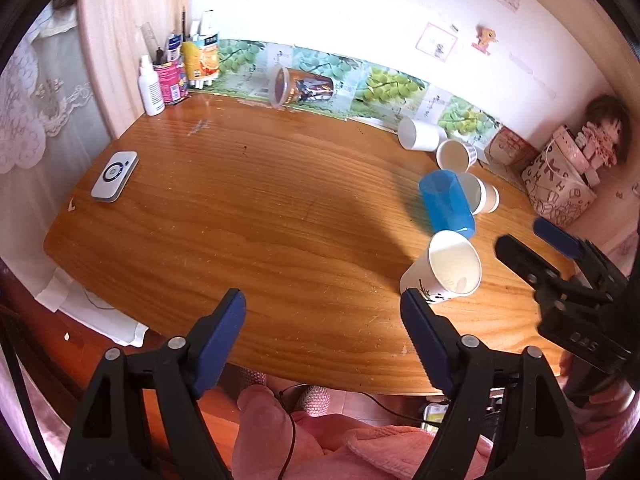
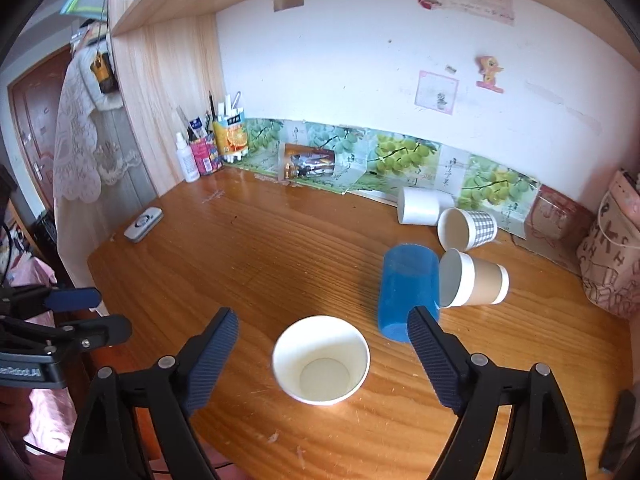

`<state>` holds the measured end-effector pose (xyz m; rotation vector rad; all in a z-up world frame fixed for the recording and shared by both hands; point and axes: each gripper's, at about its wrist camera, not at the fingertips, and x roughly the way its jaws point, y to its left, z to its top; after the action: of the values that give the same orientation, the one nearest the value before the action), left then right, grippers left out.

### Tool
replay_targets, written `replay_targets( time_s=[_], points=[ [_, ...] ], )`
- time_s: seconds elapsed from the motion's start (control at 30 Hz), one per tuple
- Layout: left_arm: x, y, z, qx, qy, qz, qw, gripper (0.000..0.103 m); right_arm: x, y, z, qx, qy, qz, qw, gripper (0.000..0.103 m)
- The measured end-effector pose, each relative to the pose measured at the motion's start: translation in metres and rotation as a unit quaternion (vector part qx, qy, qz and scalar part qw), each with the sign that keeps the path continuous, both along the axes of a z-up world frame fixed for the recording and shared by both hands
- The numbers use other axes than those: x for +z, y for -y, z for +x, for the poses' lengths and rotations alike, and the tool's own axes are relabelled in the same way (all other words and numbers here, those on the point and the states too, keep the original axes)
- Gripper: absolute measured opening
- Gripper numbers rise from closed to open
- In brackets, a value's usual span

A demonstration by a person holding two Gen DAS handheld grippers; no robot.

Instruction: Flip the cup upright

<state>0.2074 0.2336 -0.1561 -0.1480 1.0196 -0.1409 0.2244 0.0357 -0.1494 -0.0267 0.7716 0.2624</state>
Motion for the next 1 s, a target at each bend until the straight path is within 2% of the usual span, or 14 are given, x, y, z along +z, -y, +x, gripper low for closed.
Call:
replay_targets(
  time_s=[0.07, 0.1, 0.23, 0.37, 0.43, 0.67, 0.83, 1.0],
  points=[
    [0.007, -0.002, -0.002, 0.006, 0.001, -0.001, 1.0, 0.083, 0.012, 0.002, -0.011, -0.008, 0.003, 0.004, 1.0, 0.1],
    [0.012, -0.003, -0.003, 0.008, 0.004, -0.002, 1.0, 0.084, 0.017, 0.002, -0.017, -0.013, 0.004, 0.001, 1.0, 0.102],
    [0.029, -0.001, -0.004, -0.003, 0.009, -0.008, 0.9999, 0.088, 0.04, 0.005, -0.04, -0.036, 0.003, 0.001, 0.999, 0.103],
    [0.044, 0.003, -0.005, -0.003, 0.024, -0.004, 0.9997, 0.09, 0.063, 0.011, -0.061, -0.075, 0.01, 0.026, 0.997, 0.103],
    [0.056, 0.005, -0.008, 0.008, 0.047, 0.008, 0.9988, 0.093, 0.071, 0.012, -0.069, -0.09, 0.016, 0.032, 0.995, 0.103],
    [0.096, 0.007, -0.02, -0.016, 0.126, 0.023, 0.9917, 0.1, 0.099, 0.007, -0.093, -0.126, 0.037, 0.045, 0.99, 0.103],
    [0.121, 0.002, -0.036, -0.007, 0.175, 0.02, 0.9844, 0.101, 0.119, -0.002, -0.115, -0.147, 0.072, 0.05, 0.985, 0.103],
    [0.136, 0.001, -0.053, 0.005, 0.224, 0.025, 0.9742, 0.102, 0.131, -0.011, -0.132, -0.156, 0.103, 0.031, 0.982, 0.103]
  ],
)
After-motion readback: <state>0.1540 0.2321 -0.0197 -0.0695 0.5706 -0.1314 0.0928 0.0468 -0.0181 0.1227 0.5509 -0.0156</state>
